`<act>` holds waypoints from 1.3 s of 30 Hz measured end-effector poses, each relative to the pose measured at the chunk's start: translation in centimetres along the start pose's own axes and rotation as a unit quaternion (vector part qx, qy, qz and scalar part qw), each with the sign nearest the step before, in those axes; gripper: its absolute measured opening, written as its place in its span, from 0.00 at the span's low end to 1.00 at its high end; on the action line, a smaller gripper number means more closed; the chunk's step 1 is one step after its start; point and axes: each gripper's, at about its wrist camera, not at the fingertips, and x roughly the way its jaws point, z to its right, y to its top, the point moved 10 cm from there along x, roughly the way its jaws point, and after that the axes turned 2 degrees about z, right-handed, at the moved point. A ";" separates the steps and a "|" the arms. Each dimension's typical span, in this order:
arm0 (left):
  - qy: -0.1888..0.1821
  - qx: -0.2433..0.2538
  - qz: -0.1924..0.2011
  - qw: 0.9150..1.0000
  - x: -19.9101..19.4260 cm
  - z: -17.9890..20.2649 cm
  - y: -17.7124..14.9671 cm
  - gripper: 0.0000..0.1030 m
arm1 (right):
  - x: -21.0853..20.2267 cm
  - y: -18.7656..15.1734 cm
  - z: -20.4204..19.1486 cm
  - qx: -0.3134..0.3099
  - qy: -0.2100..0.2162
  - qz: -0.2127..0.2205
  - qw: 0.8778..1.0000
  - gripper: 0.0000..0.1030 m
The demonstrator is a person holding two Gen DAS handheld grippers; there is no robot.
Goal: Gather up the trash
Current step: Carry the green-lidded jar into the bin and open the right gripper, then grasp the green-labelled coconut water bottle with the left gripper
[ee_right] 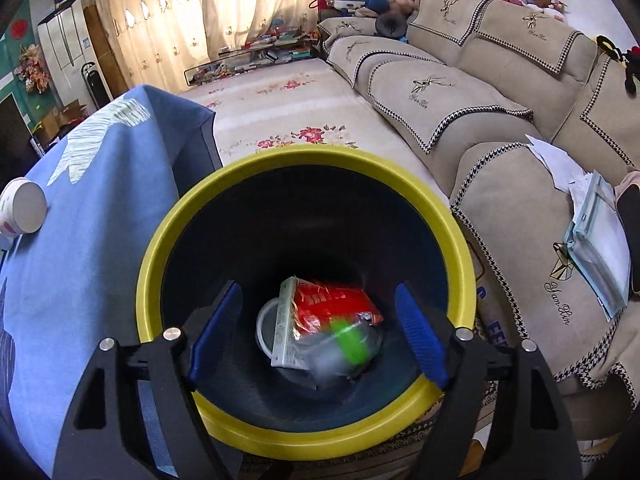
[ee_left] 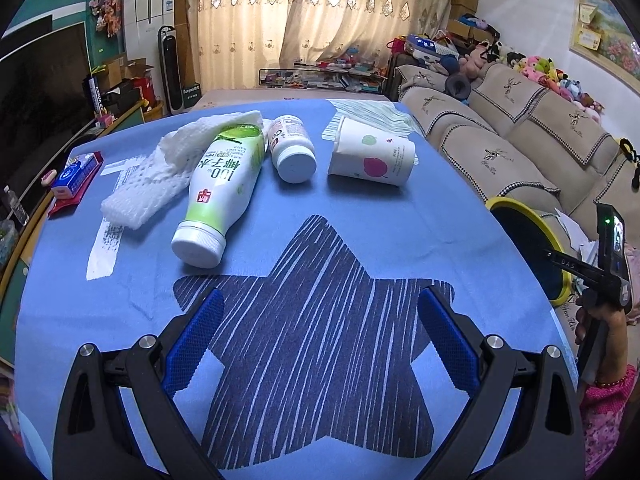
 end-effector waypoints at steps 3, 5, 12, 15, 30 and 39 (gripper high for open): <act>0.006 0.001 0.002 1.000 0.1 -0.5 0.1 0.93 | -0.2 0.1 -0.1 0.002 0.003 0.001 1.000 0.73; 0.009 -0.001 0.003 1.000 0.3 -1.0 0.4 0.93 | -0.3 0.1 -0.2 0.001 0.005 0.002 1.000 0.73; 0.023 -0.002 0.000 1.000 2.1 -3.9 2.6 0.93 | -0.3 -0.2 -0.9 -0.001 0.011 -0.001 1.000 0.74; 0.033 0.000 0.000 0.999 3.3 -5.6 4.5 0.93 | -0.3 -0.3 -1.5 -0.006 0.014 -0.002 1.000 0.74; 0.024 -0.019 -0.041 0.999 11.2 -9.4 9.0 0.78 | 0.0 -0.5 -3.1 -0.013 0.020 -0.008 1.000 0.74; 0.043 0.008 -0.045 0.998 13.1 -8.1 10.0 0.56 | 0.6 -1.0 -3.5 -0.016 0.024 -0.015 0.999 0.74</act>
